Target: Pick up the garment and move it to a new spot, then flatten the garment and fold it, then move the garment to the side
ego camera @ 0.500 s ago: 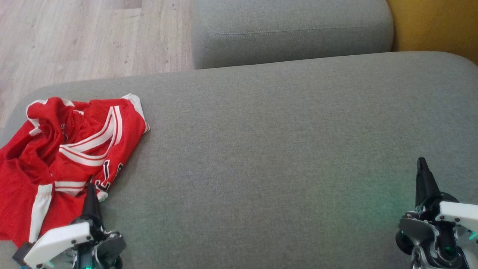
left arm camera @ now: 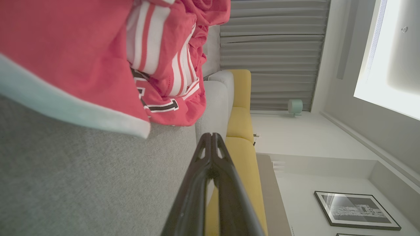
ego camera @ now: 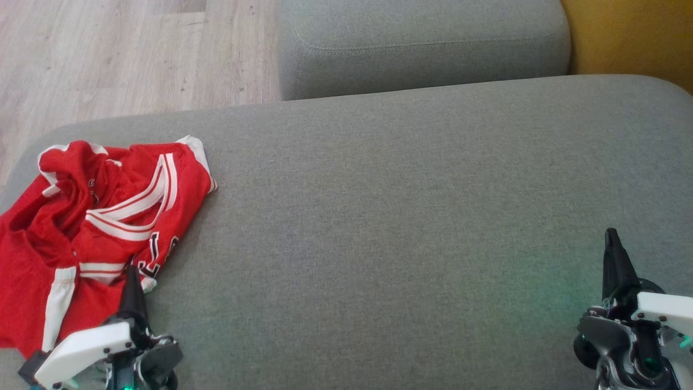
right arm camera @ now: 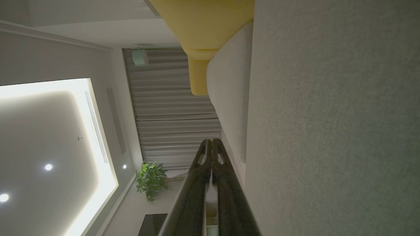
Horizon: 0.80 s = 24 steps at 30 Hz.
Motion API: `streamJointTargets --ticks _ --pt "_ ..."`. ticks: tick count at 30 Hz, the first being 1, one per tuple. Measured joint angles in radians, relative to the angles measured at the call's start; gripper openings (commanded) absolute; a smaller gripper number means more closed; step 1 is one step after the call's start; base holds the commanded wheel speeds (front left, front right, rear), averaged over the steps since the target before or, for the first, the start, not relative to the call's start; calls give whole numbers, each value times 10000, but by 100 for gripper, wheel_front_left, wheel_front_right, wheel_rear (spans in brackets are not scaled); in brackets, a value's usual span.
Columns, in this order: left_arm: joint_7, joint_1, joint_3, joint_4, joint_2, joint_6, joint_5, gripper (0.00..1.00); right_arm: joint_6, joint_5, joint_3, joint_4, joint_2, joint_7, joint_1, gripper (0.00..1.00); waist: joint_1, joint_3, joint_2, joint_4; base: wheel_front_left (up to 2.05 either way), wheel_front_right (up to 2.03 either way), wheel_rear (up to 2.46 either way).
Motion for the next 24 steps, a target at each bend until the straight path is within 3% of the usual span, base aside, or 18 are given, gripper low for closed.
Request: streamJointTargets --ticks 24 --pt "0 -1 0 0 0 0 0 0 0 0 0 0 0 0 0 0 0 0 0 0 0 0 0"
